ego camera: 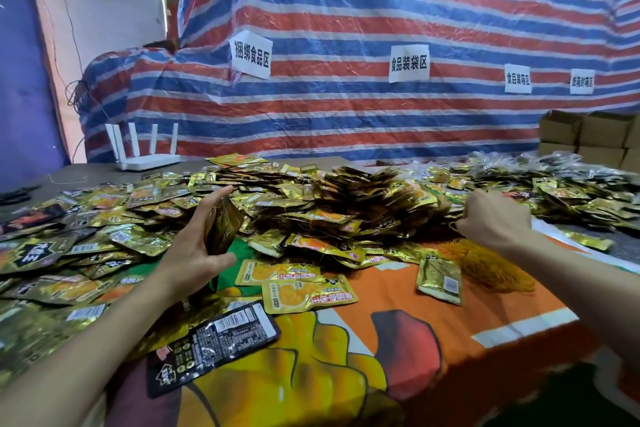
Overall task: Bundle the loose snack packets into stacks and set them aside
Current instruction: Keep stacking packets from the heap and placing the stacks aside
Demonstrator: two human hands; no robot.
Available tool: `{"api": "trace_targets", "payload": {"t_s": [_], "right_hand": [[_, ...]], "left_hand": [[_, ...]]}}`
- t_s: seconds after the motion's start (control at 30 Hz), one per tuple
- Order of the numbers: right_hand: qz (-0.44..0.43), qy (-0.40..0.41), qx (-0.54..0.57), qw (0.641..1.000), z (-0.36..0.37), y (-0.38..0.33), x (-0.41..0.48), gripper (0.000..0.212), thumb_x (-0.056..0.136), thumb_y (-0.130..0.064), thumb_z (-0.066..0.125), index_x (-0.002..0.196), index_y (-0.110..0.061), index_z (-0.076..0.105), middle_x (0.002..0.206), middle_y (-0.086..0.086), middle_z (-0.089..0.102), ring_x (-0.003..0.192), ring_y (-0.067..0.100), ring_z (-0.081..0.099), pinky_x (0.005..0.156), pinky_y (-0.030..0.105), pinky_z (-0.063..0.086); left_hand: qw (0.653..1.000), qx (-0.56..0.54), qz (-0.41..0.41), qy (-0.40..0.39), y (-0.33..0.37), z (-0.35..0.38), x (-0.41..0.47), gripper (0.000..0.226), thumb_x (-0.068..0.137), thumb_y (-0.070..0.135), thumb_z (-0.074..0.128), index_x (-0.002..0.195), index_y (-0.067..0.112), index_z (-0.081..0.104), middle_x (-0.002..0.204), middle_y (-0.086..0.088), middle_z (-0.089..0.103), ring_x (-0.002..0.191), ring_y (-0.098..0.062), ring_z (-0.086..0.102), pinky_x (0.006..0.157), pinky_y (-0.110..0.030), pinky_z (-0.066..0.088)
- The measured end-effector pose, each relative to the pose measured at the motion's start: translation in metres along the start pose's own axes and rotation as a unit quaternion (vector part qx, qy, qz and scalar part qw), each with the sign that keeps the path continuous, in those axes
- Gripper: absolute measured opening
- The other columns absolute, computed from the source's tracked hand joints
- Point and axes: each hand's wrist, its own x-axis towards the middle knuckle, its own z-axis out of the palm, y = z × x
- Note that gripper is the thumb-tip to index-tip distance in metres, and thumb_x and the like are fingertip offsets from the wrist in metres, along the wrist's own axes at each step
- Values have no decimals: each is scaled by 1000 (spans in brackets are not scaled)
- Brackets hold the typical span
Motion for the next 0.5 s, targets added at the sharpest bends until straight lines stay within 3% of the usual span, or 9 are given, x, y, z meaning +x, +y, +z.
{"api": "trace_targets", "payload": {"t_s": [0.1, 0.17, 0.23, 0.3, 0.4, 0.5], "right_hand": [[0, 16, -5, 1000, -11, -12, -1, 29, 81, -8, 63, 61, -13, 43, 61, 3, 51, 53, 20, 47, 53, 25, 32], [-18, 27, 24, 999, -20, -32, -5, 23, 82, -11, 61, 63, -13, 48, 64, 4, 54, 56, 21, 51, 57, 27, 38], [-53, 35, 67, 996, -28, -60, -13, 14, 82, -13, 60, 68, -11, 58, 67, 4, 59, 60, 23, 56, 58, 28, 44], [-95, 15, 139, 986, -35, -93, -23, 12, 82, -13, 59, 74, -12, 68, 70, 3, 66, 64, 22, 61, 62, 33, 54], [-181, -68, 282, 940, -42, -147, -40, 17, 88, -14, 58, 81, -17, 73, 76, -3, 70, 72, 16, 65, 70, 36, 59], [-252, -137, 400, 870, -39, -202, -56, 14, 93, -16, 62, 87, -16, 75, 83, 0, 72, 79, 16, 68, 74, 36, 58]], "left_hand": [[1000, -9, -9, 6, 2, 1, 2, 105, 76, -18, 69, 140, 58, 34, 126, 15, 46, 94, -9, 62, 69, -17, 56], [999, -32, -18, 11, 5, 3, 2, 105, 75, -20, 67, 140, 56, 35, 128, 14, 46, 96, -8, 62, 68, -20, 57], [998, -56, -26, 13, 6, 3, 2, 103, 74, -18, 67, 140, 55, 37, 129, 8, 47, 100, -16, 61, 68, -23, 56], [996, -79, -36, 14, 9, 3, 1, 100, 73, -15, 66, 137, 56, 40, 125, -1, 48, 93, -20, 61, 65, -26, 57], [989, -127, -60, 36, 15, 4, 3, 88, 66, -1, 63, 132, 53, 46, 115, -15, 57, 82, -27, 57, 64, -28, 53], [969, -206, -120, 60, 21, 4, 6, 84, 60, 5, 61, 137, 35, 48, 114, -12, 71, 84, -25, 63, 70, -36, 51]]}}
